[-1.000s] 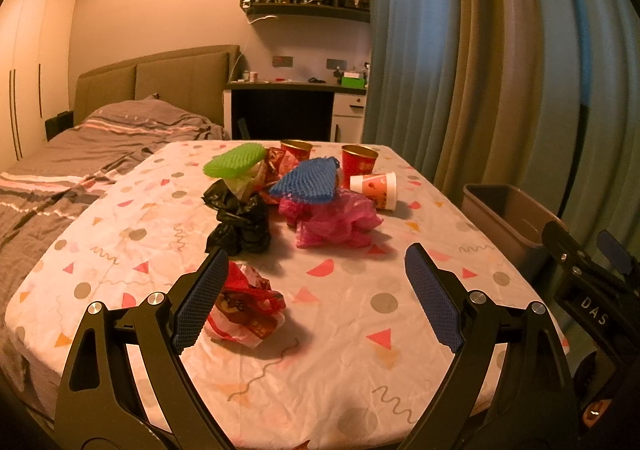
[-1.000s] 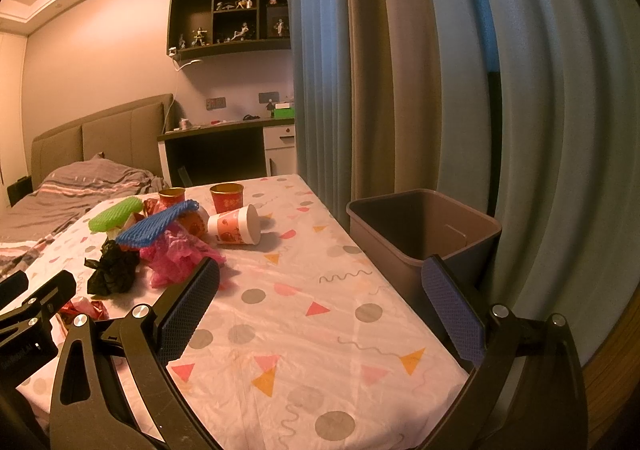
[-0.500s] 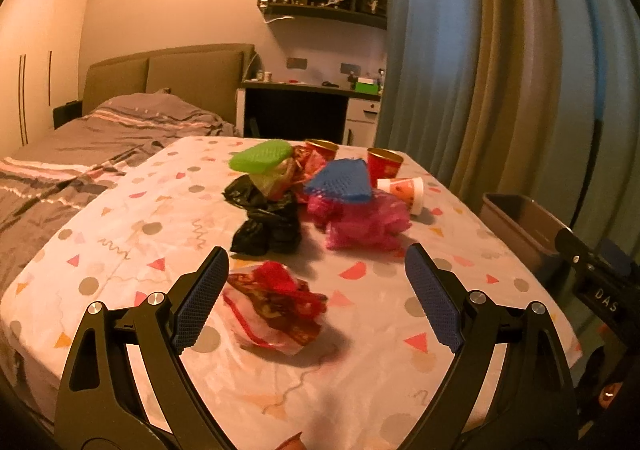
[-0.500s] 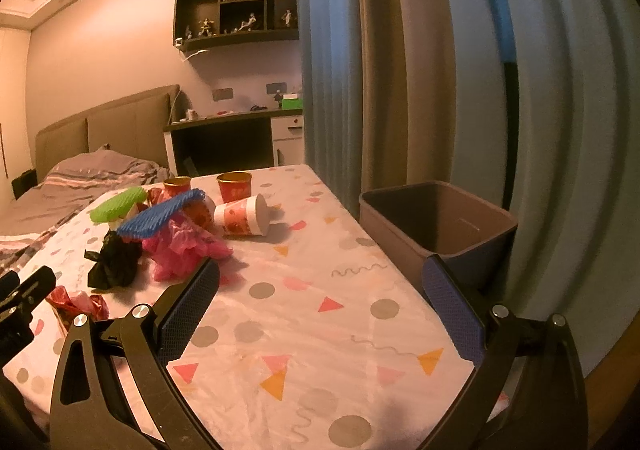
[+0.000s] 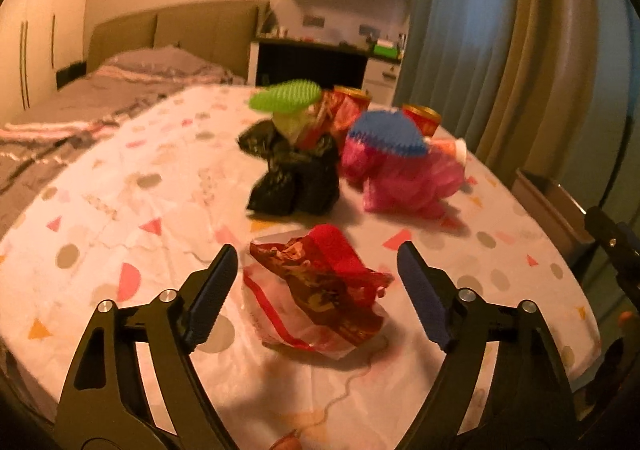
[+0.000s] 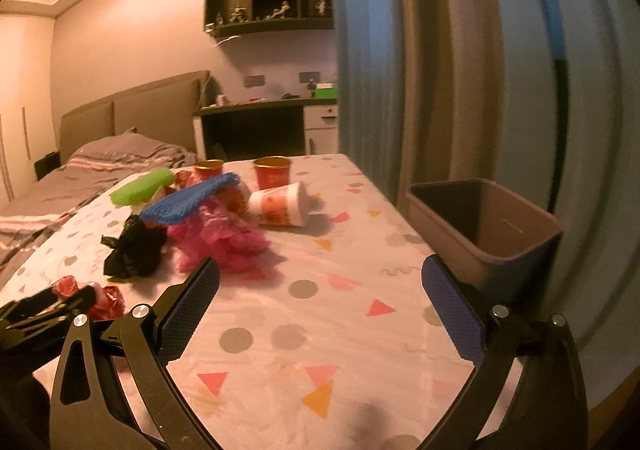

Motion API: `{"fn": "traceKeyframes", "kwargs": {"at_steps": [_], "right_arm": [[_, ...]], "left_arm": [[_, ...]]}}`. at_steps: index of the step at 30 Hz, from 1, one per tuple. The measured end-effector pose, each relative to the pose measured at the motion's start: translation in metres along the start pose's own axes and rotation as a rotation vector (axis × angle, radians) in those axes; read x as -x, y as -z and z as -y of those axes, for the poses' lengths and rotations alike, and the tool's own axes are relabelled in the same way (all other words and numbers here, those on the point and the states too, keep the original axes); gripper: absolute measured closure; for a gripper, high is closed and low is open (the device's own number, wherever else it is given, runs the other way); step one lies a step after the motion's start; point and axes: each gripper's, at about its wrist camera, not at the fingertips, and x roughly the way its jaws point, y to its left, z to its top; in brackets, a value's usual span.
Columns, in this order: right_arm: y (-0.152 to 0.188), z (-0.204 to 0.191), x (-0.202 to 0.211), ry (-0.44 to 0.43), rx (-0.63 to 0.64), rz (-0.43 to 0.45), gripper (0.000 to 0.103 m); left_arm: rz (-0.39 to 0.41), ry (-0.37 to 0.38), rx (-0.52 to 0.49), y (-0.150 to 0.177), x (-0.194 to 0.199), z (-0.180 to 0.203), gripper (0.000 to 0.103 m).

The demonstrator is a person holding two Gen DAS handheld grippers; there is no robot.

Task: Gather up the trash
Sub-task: 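Grasp the red-and-white wrapper with the left tool while the right tool grasps the black plastic bag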

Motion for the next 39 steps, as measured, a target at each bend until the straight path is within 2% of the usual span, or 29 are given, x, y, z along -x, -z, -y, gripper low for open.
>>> {"fn": "traceKeyframes", "kwargs": {"at_steps": [4,8,12,14,15,17,19,26,31,35,39], "right_arm": [[-0.001,-0.015,-0.009,-0.045,0.026,-0.006,0.005],[-0.004,-0.030,-0.016,-0.094,0.049,-0.009,0.008],[-0.005,-0.045,-0.025,-0.136,0.073,-0.025,0.012],[-0.005,-0.052,-0.029,-0.167,0.077,-0.048,0.018],[-0.005,-0.056,-0.032,-0.180,0.082,-0.060,0.024],[-0.006,-0.065,-0.037,-0.195,0.097,-0.077,0.027],[-0.006,-0.075,-0.042,-0.211,0.110,-0.089,0.035],[-0.012,-0.125,-0.063,-0.317,0.156,-0.131,0.035],[-0.017,-0.165,-0.087,-0.363,0.186,-0.157,0.035],[-0.015,-0.188,-0.117,-0.367,0.197,-0.238,0.032],[-0.014,-0.202,-0.130,-0.349,0.228,-0.252,0.032]], "left_arm": [[-0.069,0.010,0.005,-0.001,-0.020,-0.001,0.029],[-0.128,-0.011,0.016,0.000,-0.035,-0.006,0.039],[-0.135,0.024,0.052,0.001,-0.035,-0.018,0.050],[-0.130,0.035,0.060,0.001,-0.033,-0.022,0.057],[-0.123,0.034,0.062,0.000,-0.032,-0.023,0.060],[-0.103,0.019,0.064,-0.002,-0.028,-0.026,0.063],[-0.087,0.020,0.076,-0.007,-0.022,-0.032,0.064],[0.014,-0.053,0.106,-0.029,0.002,-0.062,0.063],[0.045,-0.084,0.147,-0.041,0.007,-0.083,0.063],[0.069,-0.100,0.161,-0.048,0.011,-0.094,0.063],[0.079,-0.105,0.176,-0.052,0.011,-0.103,0.063]]}}
